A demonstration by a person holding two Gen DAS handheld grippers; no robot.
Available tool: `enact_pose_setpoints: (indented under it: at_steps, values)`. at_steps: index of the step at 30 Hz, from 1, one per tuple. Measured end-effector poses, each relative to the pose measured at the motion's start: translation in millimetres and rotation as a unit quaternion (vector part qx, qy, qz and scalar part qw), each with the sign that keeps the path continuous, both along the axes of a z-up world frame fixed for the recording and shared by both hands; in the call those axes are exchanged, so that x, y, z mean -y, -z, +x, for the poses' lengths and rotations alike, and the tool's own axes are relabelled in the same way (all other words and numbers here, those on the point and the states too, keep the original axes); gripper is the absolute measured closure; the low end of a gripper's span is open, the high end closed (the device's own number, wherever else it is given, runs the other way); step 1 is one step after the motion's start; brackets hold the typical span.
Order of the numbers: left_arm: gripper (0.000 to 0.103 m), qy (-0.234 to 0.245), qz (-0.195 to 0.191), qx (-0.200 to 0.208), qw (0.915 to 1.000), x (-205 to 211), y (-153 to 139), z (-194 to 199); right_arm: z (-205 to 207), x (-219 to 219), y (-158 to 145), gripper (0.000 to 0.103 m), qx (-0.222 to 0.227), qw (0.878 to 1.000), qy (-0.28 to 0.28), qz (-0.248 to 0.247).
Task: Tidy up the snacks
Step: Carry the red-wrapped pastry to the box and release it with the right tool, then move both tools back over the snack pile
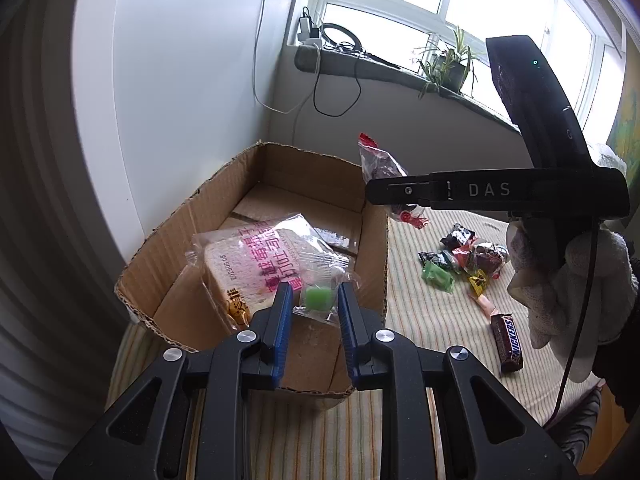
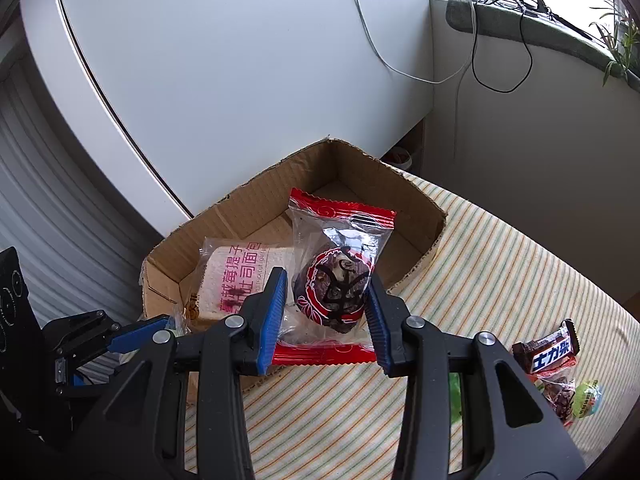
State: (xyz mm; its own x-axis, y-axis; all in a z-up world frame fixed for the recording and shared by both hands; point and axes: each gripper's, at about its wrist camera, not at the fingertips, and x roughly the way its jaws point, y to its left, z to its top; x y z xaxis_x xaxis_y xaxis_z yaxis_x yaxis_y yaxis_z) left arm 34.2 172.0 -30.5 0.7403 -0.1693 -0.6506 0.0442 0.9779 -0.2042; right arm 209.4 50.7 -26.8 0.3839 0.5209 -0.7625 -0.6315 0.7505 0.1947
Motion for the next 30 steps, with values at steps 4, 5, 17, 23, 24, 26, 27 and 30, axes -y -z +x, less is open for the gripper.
enact_pose_setpoints:
  at_steps: [4, 5, 17, 23, 24, 26, 27, 30]
  values:
    - [0.081, -0.001, -0.002, -0.001, 1.0000, -1.2, 1.3, 2.1, 1.7, -8.2, 4.8, 0.062, -0.004, 1.000, -0.005, -0.004]
    - [0.081, -0.002, -0.003, -0.001, 1.0000, -1.7, 1.3, 2.6, 1.5, -9.4, 5.0, 0.062, -0.002, 1.000, -0.005, -0.005]
    - [0.052, -0.024, -0.011, 0.007, 0.9996, -6.1, -1.8, 0.9, -2.2, 0.2, -4.1, 0.033, 0.012, 1.000, 0.004, 0.007]
    - [0.052, -0.026, -0.012, 0.009, 0.9996, -2.5, -3.9, -2.8, -5.3, 25.0, -6.9, 0.032, 0.009, 1.000, 0.018, 0.012]
    - [0.052, -0.025, -0.013, 0.009, 0.9996, -1.4, -4.4, -3.8, -6.3, 29.9, -8.0, 0.032, 0.009, 1.000, 0.021, 0.014]
    - [0.052, -0.024, -0.014, 0.009, 0.9996, 1.5, -5.6, -5.1, -9.2, 39.4, -10.9, 0.032, 0.009, 0.999, 0.027, 0.018]
    - [0.052, -0.023, -0.015, 0.009, 0.9996, 3.0, -6.2, -6.5, -11.0, 45.1, -12.8, 0.032, 0.010, 0.999, 0.030, 0.020]
    - [0.047, -0.018, -0.017, 0.011, 0.9996, 9.1, -8.8, -9.6, -18.2, 63.1, -18.8, 0.032, 0.014, 0.999, 0.040, 0.021]
